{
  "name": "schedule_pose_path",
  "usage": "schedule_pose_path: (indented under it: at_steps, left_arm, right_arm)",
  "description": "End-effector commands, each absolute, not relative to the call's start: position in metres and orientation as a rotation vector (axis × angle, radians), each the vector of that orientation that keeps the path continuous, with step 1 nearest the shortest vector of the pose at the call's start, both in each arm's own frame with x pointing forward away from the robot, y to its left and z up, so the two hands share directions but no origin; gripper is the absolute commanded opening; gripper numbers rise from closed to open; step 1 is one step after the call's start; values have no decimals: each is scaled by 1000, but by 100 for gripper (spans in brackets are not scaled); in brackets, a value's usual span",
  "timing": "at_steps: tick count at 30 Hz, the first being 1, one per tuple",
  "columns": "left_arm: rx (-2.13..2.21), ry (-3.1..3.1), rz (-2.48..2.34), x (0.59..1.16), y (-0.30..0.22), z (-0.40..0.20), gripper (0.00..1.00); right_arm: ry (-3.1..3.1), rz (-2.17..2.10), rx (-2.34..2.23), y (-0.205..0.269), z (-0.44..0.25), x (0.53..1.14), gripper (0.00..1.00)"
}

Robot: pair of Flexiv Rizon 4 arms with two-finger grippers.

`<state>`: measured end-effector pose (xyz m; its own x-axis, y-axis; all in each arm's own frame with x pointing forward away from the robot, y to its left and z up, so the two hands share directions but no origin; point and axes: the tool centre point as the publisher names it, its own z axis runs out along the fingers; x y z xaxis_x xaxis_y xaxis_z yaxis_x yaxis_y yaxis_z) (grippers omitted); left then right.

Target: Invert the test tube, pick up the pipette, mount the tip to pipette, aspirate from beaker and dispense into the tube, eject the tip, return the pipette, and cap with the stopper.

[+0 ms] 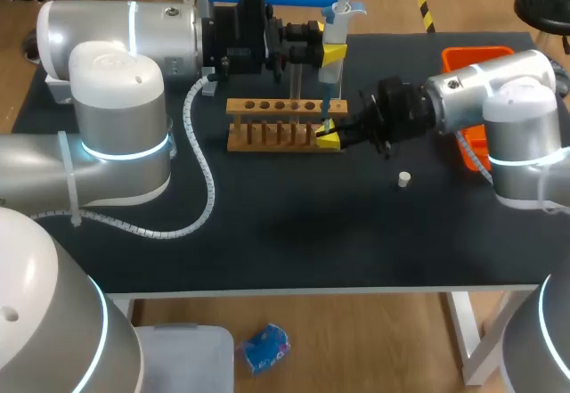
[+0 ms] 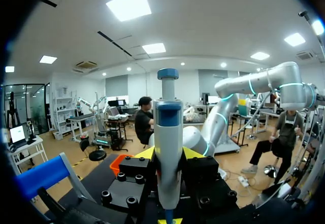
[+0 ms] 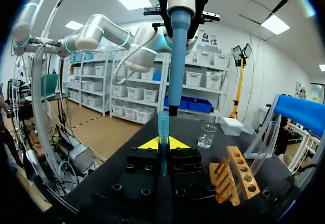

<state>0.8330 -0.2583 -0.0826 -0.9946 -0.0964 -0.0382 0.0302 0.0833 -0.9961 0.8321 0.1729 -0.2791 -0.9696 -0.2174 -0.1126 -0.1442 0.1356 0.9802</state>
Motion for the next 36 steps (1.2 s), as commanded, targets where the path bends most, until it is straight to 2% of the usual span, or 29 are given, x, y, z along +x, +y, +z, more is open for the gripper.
schedule_pose_path:
  at_steps: [1, 36]
  left_arm:
    - [-69, 2239, -2065, 833, -259, -83, 0]
    - [-69, 2239, -2065, 833, -259, -83, 0]
  right_arm:
    - [-2323, -1988, 365, 173, -282, 832, 0]
    - [-2336, -1991, 362, 174, -280, 842, 0]
